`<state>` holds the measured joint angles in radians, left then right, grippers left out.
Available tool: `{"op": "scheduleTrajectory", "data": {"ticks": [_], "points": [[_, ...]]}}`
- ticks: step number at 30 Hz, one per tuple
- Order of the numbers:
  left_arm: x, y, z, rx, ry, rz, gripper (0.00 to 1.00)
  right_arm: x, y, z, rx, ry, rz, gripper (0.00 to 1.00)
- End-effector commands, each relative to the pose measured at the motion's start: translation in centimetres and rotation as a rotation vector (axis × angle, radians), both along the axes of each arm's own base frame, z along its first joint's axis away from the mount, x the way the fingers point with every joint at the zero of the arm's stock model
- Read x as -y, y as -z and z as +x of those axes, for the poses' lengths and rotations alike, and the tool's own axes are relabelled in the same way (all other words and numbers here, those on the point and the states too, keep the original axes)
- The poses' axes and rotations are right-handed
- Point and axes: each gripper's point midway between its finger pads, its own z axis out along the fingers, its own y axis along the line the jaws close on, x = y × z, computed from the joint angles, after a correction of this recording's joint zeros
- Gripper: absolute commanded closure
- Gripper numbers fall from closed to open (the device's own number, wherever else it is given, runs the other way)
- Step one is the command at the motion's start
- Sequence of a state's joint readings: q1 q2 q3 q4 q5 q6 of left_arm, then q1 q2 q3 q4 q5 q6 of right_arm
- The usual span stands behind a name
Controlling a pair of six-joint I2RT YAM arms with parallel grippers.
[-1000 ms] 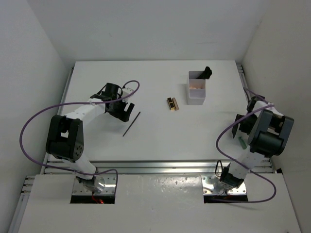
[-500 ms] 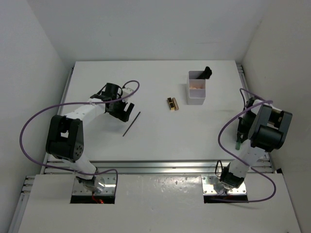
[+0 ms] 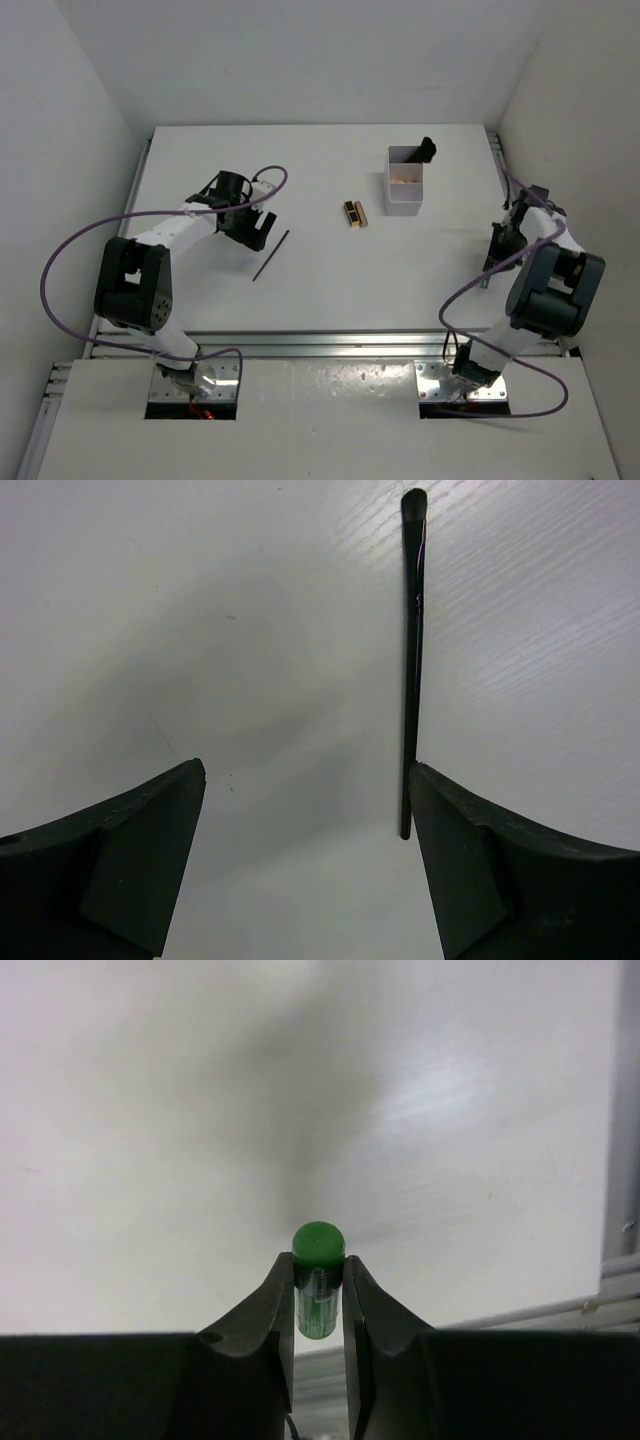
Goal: Organize the makeup
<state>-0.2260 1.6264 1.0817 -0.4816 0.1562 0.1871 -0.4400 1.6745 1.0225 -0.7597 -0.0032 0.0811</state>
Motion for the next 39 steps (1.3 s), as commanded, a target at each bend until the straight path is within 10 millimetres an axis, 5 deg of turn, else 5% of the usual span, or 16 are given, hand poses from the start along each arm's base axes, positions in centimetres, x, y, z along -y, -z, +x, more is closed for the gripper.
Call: {"op": "scheduleTrajectory", "data": {"ticks": [1, 5, 6, 11, 17, 18, 20, 23, 33, 39], "points": [[0.3, -1.3, 0.5, 0.055, 0.017, -0.002, 0.11, -1.2, -5.2, 5.3, 0.304, -0.064, -0.061, 1.0], [0.3, -1.0, 0.2, 0.046, 0.017, 0.0, 0.11, -4.4, -9.5, 9.6, 0.555, -0.157, -0.113, 1.0], [0.3, -1.0, 0.2, 0.046, 0.017, 0.0, 0.11, -4.8, -11.4, 12.0, 0.68, -0.171, -0.129, 1.0], [0.0, -0.7, 0.0, 0.039, 0.012, 0.009, 0.11, -11.5, -17.0, 18.3, 1.025, -0.257, -0.052, 1.0], [-0.2, 0.1, 0.0, 0.02, 0.006, 0.023, 0.11, -17.2, -19.8, 23.4, 1.231, -0.363, -0.004, 1.0], [-0.4, 0.4, 0.0, 0.013, 0.0, 0.035, 0.11, -17.0, -19.6, 24.3, 1.251, -0.361, -0.011, 1.0], [-0.3, 0.2, 0.5, 0.019, 0.0, 0.034, 0.11, -19.9, -19.9, 25.1, 1.3, -0.439, 0.02, 1.0], [-0.4, 0.7, 0.7, 0.012, 0.002, 0.05, 0.11, -21.0, -17.6, 25.6, 1.271, -0.469, 0.029, 1.0], [-1.1, 1.8, 1.0, -0.025, -0.016, 0.058, 0.11, -20.5, -10.7, 24.5, 1.167, -0.456, -0.018, 1.0], [-1.1, 1.8, 1.0, -0.025, -0.016, 0.058, 0.11, -20.6, -9.9, 25.8, 1.178, -0.45, -0.03, 1.0]]}}
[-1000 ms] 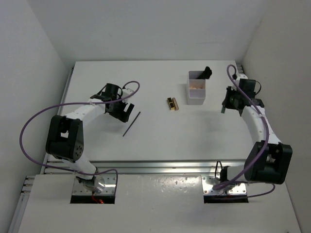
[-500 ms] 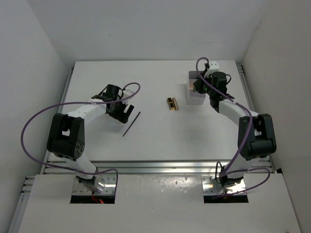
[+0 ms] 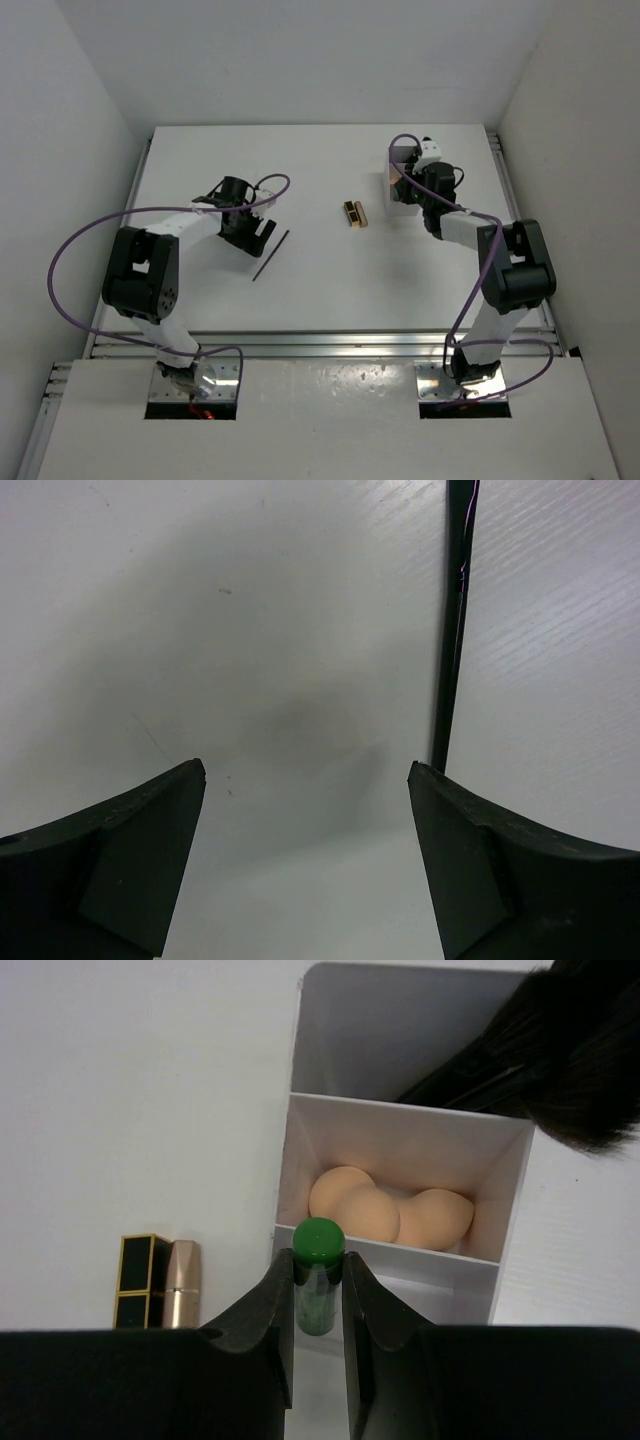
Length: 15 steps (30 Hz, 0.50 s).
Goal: Organize the makeup
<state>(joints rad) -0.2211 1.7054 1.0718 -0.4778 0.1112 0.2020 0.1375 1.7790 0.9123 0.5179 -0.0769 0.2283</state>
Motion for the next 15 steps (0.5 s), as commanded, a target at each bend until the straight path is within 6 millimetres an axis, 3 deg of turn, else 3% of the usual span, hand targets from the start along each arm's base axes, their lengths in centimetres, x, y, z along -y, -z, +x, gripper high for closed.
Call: {"op": "scheduleTrajectory", "data": {"ticks": [1, 5, 9, 11, 12, 14, 15], "points": [[-0.3, -1.3, 1.5, 0.046, -0.011, -0.005, 0.11, -0.4, -2.9, 2.0, 0.116, 0.005, 0.006, 1.0], [-0.3, -1.3, 1.5, 0.046, -0.011, -0.005, 0.11, -0.3, -3.1, 2.1, 0.121, 0.012, 0.004, 1.0], [-0.2, -1.3, 1.5, 0.044, -0.006, -0.013, 0.11, -0.1, -1.7, 1.9, 0.089, 0.018, -0.011, 1.0], [-0.2, -1.3, 1.5, 0.044, -0.006, -0.013, 0.11, -0.2, -0.8, 1.2, 0.05, 0.013, -0.004, 0.87], [-0.2, -1.3, 1.5, 0.044, -0.006, -0.013, 0.11, -0.3, -1.0, 0.9, 0.048, 0.015, 0.008, 0.71], [-0.3, -1.6, 1.6, 0.055, -0.011, -0.007, 0.11, -0.4, -0.6, 0.2, 0.023, 0.004, 0.008, 0.57], [-0.3, -1.6, 1.6, 0.055, -0.011, -0.007, 0.11, -0.4, -1.6, -0.1, 0.032, 0.002, 0.013, 0.47]]}}
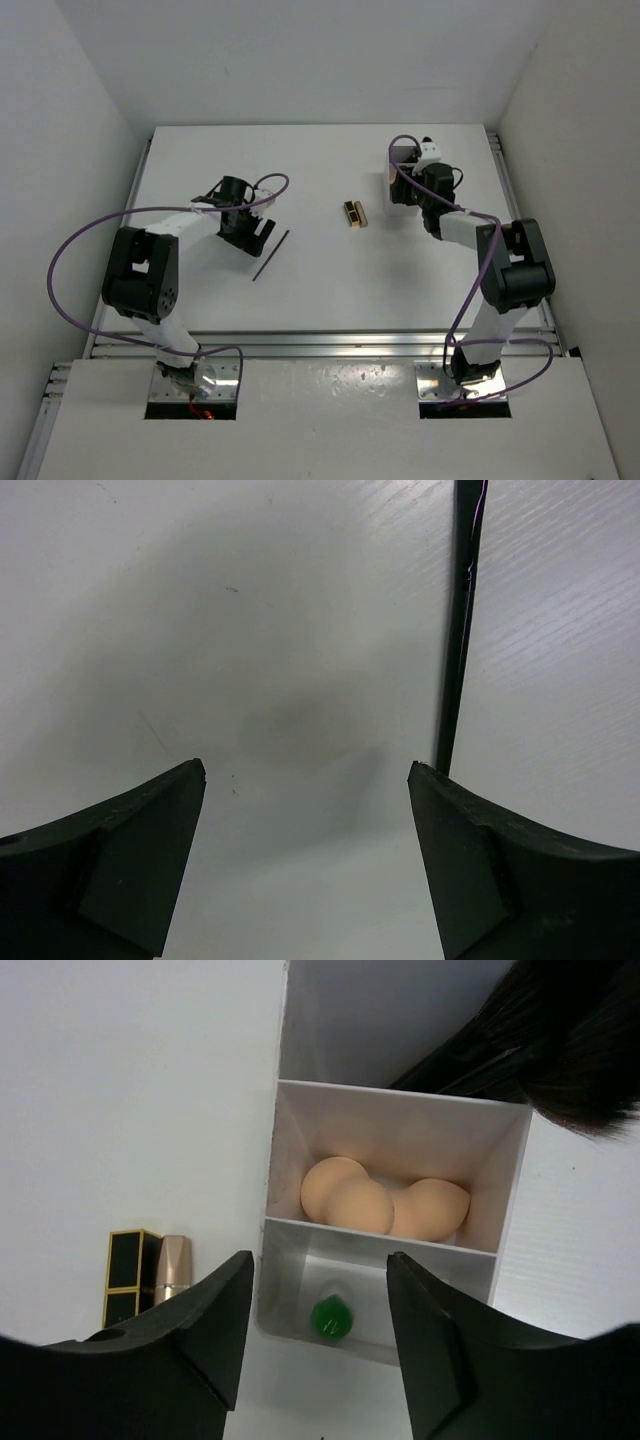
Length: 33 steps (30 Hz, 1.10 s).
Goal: Organize the makeup
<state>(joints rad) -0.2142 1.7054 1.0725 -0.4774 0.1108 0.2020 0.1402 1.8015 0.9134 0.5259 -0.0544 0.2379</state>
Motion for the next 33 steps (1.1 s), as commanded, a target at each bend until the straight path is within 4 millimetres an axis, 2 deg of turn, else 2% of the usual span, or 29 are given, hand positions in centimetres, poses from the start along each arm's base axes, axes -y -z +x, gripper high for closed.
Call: {"op": "scheduleTrajectory", "data": {"ticks": [1, 3, 4, 7, 8, 9, 10, 11, 12, 13, 14, 15, 16, 17, 18, 19, 20, 22, 23, 24, 26, 27, 28, 29, 30, 31, 33], "points": [[-0.1, -1.6, 1.5, 0.054, -0.004, -0.007, 0.11, -0.5, -2.9, -0.3, 0.053, -0.024, -0.004, 0.43], [-0.1, -1.6, 1.5, 0.054, -0.004, -0.007, 0.11, -1.2, -4.0, -0.7, 0.039, -0.054, -0.038, 0.35], [-0.1, -1.6, 1.5, 0.054, -0.004, -0.007, 0.11, -1.9, -5.0, -0.9, 0.058, -0.102, -0.113, 0.32], [0.3, -1.6, 1.4, 0.05, 0.006, -0.024, 0.11, -3.9, -6.5, -1.4, -0.003, -0.161, -0.229, 0.32], [0.3, -1.6, 1.4, 0.05, 0.006, -0.024, 0.11, -4.3, -6.2, -2.1, -0.062, -0.18, -0.242, 0.32], [0.3, -1.6, 1.4, 0.05, 0.006, -0.024, 0.11, -3.2, -5.0, -3.3, -0.153, -0.119, -0.261, 0.32], [0.3, -2.0, 1.4, 0.061, 0.006, -0.026, 0.11, -2.8, -4.7, -4.1, -0.202, -0.092, -0.257, 0.36], [0.3, -2.0, 1.4, 0.061, 0.006, -0.026, 0.11, -1.7, -4.7, -4.8, -0.224, -0.018, -0.231, 0.45], [0.2, -1.7, 1.2, 0.052, 0.006, -0.024, 0.11, -0.2, -3.4, -5.8, -0.284, 0.055, -0.195, 0.52], [-0.1, -2.0, 1.3, 0.061, -0.003, -0.026, 0.11, 1.5, -3.6, -6.5, -0.303, 0.104, -0.164, 0.58], [-0.1, -2.0, 1.3, 0.061, -0.004, -0.026, 0.11, 2.2, -3.9, -7.1, -0.317, 0.158, -0.097, 0.68], [0.0, -1.7, 1.0, 0.05, 0.001, -0.032, 0.11, 4.3, -2.7, -8.9, -0.397, 0.215, -0.088, 0.72], [0.1, -1.8, 1.1, 0.057, -0.007, -0.038, 0.11, 6.2, -2.2, -10.2, -0.453, 0.293, -0.048, 0.73], [0.1, -1.8, 1.1, 0.057, -0.007, -0.038, 0.11, 7.9, -3.0, -10.1, -0.435, 0.376, 0.003, 0.71], [0.3, -1.8, 1.1, 0.055, -0.001, -0.048, 0.11, 9.2, -2.0, -12.2, -0.513, 0.438, -0.01, 0.67], [0.4, -1.5, 1.0, 0.044, 0.003, -0.054, 0.11, 11.7, -1.8, -13.0, -0.529, 0.532, 0.012, 0.63], [0.5, -1.6, 1.2, 0.053, 0.003, -0.056, 0.11, 12.2, -2.2, -14.0, -0.519, 0.581, 0.039, 0.61], [0.7, -1.6, 1.2, 0.05, -0.001, -0.068, 0.11, 13.7, -0.5, -16.0, -0.543, 0.681, 0.03, 0.48], [0.8, -1.7, 1.3, 0.057, 0.004, -0.078, 0.11, 14.3, -1.1, -16.1, -0.506, 0.714, 0.04, 0.42], [0.9, -1.7, 1.3, 0.055, -0.004, -0.082, 0.11, 15.5, -0.8, -17.1, -0.495, 0.784, 0.014, 0.33], [0.9, -1.7, 1.3, 0.055, -0.004, -0.082, 0.11, 16.4, -0.7, -17.9, -0.481, 0.843, 0.008, 0.24], [0.9, -1.7, 1.3, 0.055, -0.004, -0.082, 0.11, 16.7, -0.5, -18.3, -0.482, 0.871, 0.013, 0.13], [0.9, -2.0, 1.4, 0.064, -0.004, -0.084, 0.11, 18.1, -0.6, -19.4, -0.484, 0.95, -0.032, 0.07], [0.8, -1.7, 1.1, 0.055, -0.004, -0.082, 0.11, 19.1, -0.5, -20.1, -0.485, 1.012, -0.038, 0.04], [0.8, -1.7, 1.1, 0.055, -0.004, -0.082, 0.11, 20.3, -0.1, -20.8, -0.474, 1.16, 0.044, 0.02], [0.8, -2.1, 1.1, 0.065, -0.004, -0.084, 0.11, 21.1, 0.0, -22.3, -0.509, 1.231, 0.032, 0.0], [0.6, -2.1, 0.9, 0.067, -0.008, -0.076, 0.11, 24.0, 0.2, -25.1, -0.556, 1.405, 0.003, 0.0]]}}
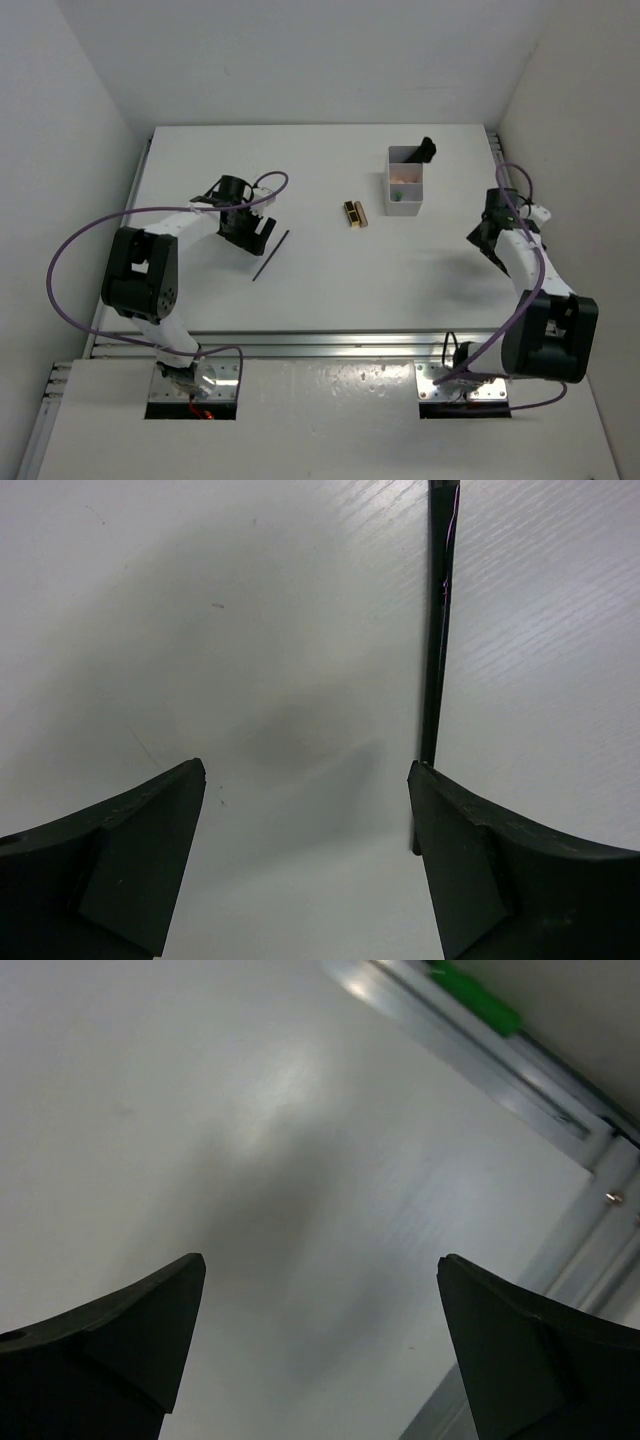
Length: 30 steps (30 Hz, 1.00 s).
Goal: Organize the makeup
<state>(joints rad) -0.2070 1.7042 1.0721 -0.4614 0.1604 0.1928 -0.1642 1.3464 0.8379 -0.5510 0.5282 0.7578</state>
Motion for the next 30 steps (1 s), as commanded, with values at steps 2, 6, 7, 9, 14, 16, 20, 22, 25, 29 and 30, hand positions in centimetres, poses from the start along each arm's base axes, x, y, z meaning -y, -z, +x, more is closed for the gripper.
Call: {"op": "scheduleTrajectory", "data": {"ticks": [2, 6, 7, 9, 14, 16, 20, 22, 25, 29, 30], "points": [[-0.1, -1.9, 0.7, 0.061, -0.017, -0.026, 0.11, 5.0, -1.0, -3.2, -0.031, 0.331, -0.06, 0.0], [-0.1, -1.9, 0.7, 0.061, -0.017, -0.026, 0.11, 7.0, -0.1, -3.5, -0.065, 0.39, -0.021, 0.0], [-0.1, -1.9, 0.7, 0.061, -0.017, -0.026, 0.11, 7.5, 0.0, -3.9, -0.07, 0.411, -0.032, 0.0], [-0.1, -1.9, 0.7, 0.061, -0.017, -0.026, 0.11, 8.0, 0.2, -4.4, -0.055, 0.441, -0.055, 0.0], [-0.2, -1.9, 0.8, 0.063, -0.021, -0.018, 0.11, 6.3, 1.3, -2.3, 0.012, 0.276, 0.005, 0.03], [0.2, -1.9, 1.0, 0.064, -0.011, -0.019, 0.11, 5.3, 1.4, -1.5, 0.017, 0.209, 0.027, 0.03], [0.2, -1.9, 1.0, 0.064, -0.01, -0.019, 0.11, 3.5, 0.4, 1.1, 0.035, 0.001, 0.093, 0.03], [0.2, -1.9, 1.0, 0.064, -0.01, -0.019, 0.11, 2.4, 0.0, 2.1, 0.037, -0.081, 0.111, 0.03], [0.4, -2.2, 1.0, 0.077, 0.002, -0.009, 0.11, 2.0, -0.7, 2.8, 0.037, -0.149, 0.108, 0.03], [0.4, -2.2, 1.0, 0.077, 0.002, -0.009, 0.11, 0.7, -0.6, 3.6, 0.069, -0.199, 0.165, 0.04], [0.4, -2.2, 1.0, 0.077, 0.002, -0.009, 0.11, 0.5, -0.4, 3.6, 0.068, -0.21, 0.175, 0.06]]}}
